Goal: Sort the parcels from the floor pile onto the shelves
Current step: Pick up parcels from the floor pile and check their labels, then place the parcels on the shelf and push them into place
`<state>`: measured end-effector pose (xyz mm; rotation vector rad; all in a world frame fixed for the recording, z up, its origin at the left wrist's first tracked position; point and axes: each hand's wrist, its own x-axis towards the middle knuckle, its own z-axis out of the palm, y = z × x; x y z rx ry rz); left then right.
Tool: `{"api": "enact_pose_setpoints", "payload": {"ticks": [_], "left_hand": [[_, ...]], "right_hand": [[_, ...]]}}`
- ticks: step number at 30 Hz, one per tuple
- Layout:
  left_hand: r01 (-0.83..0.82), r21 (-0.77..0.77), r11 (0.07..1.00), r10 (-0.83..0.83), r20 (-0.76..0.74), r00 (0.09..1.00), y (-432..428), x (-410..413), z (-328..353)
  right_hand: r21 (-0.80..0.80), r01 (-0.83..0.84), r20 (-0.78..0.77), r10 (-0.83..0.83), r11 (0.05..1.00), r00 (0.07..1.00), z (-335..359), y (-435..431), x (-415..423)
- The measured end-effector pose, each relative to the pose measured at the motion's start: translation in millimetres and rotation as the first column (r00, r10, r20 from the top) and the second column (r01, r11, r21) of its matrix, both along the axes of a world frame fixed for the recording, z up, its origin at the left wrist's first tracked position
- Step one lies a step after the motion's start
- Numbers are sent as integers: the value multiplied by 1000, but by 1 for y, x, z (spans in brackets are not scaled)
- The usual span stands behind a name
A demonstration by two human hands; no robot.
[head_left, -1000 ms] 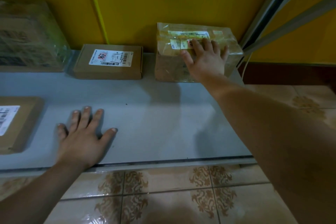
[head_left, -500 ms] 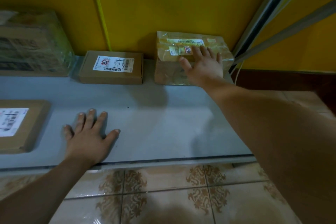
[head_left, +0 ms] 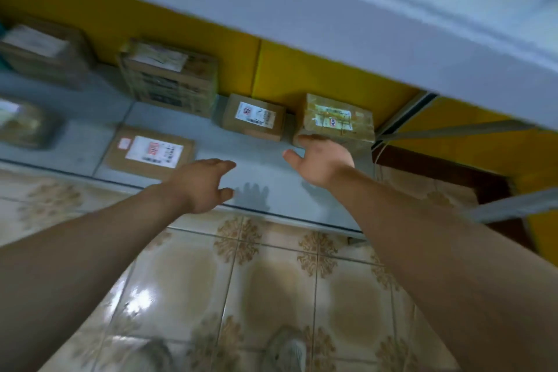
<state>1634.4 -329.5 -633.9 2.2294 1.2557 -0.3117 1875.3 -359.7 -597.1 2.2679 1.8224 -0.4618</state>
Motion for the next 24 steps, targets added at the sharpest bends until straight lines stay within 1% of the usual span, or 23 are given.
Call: {"api": "enact_pose_setpoints", "payload": {"ticks": [4, 7, 10, 13, 17, 19, 24], "left_hand": [[-70, 24, 997, 71, -31, 997, -47, -56, 141], [-129, 15, 992, 130, -32, 991, -90, -98, 231], [-194, 54, 980, 196, -42, 980, -130, -140, 305], [-307, 120, 944, 309, 5, 951, -166, -181, 375], [-390, 269, 881, 392, 46, 919, -196, -243, 466], [-451, 340, 825, 449, 91, 889, -203, -279, 509], [-607, 418, 676, 560, 244, 792, -218, -380, 592]], "right_hand": [[-72, -66, -11, 65, 995, 998, 116, -35, -69], [-175, -203, -8, 205, 963, 979, 185, -57, -120], [-178, -325, -22, 327, 929, 945, 244, -69, -170], [-122, -402, -38, 400, 908, 916, 314, -80, -216], [48, -516, -6, 517, 855, 856, 417, -89, -282], [127, -536, -7, 541, 835, 841, 465, -89, -321], [295, -599, 18, 623, 744, 782, 553, -80, -433]]}}
